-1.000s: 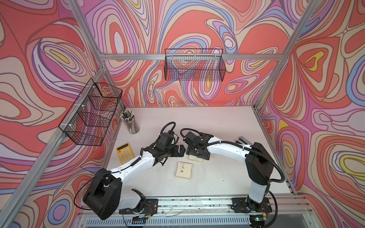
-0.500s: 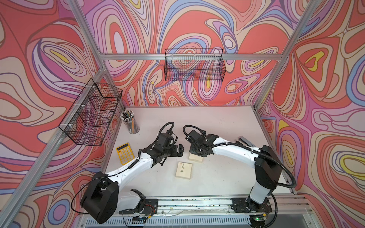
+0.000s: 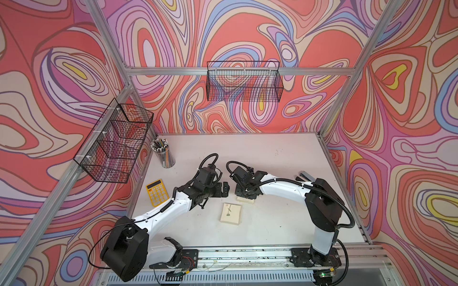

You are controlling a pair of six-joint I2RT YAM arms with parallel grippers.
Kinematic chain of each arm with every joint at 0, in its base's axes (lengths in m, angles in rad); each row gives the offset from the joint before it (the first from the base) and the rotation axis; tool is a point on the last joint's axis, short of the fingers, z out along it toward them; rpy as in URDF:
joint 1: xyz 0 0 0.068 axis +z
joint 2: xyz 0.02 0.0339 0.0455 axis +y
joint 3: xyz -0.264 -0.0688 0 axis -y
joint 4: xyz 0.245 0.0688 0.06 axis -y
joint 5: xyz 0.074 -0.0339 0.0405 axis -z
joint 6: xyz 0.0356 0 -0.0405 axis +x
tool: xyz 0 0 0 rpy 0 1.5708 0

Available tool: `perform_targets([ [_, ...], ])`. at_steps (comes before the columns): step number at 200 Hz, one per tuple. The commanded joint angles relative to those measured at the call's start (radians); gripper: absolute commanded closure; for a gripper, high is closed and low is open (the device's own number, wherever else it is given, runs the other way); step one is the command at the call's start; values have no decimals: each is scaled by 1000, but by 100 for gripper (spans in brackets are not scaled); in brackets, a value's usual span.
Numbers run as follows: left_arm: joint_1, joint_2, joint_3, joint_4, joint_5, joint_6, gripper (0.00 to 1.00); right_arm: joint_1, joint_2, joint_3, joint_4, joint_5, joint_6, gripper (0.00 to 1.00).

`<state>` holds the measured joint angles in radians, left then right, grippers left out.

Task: Take the rings out of the lift-off lid box
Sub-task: Close the lid on the jewelry box.

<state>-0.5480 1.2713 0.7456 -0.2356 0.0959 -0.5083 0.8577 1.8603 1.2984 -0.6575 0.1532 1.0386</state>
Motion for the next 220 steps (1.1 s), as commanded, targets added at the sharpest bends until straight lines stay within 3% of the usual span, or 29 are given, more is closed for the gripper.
perform_targets([
  [1, 6, 7, 4, -20, -19, 3, 0, -36, 31, -74, -13, 1, 10, 61],
  [68, 6, 79, 43, -20, -32, 22, 0, -111, -63, -172, 2, 23, -34, 56],
  [101, 10, 75, 52, -51, -67, 21, 0, -126, -82, -123, -24, 37, -103, 54],
  [121, 11, 51, 55, -67, -73, 8, 0, -126, -82, -85, -38, 42, -150, 46],
  [143, 11, 17, 57, -112, -86, -2, 0, -126, -113, -58, -37, 33, -186, 24],
  [166, 11, -23, 53, -169, -68, -7, 0, -126, -140, -57, -7, 12, -224, 10],
  [220, -41, -116, 53, -339, -102, -35, 0, -131, -215, -131, 91, -2, -302, 1],
])
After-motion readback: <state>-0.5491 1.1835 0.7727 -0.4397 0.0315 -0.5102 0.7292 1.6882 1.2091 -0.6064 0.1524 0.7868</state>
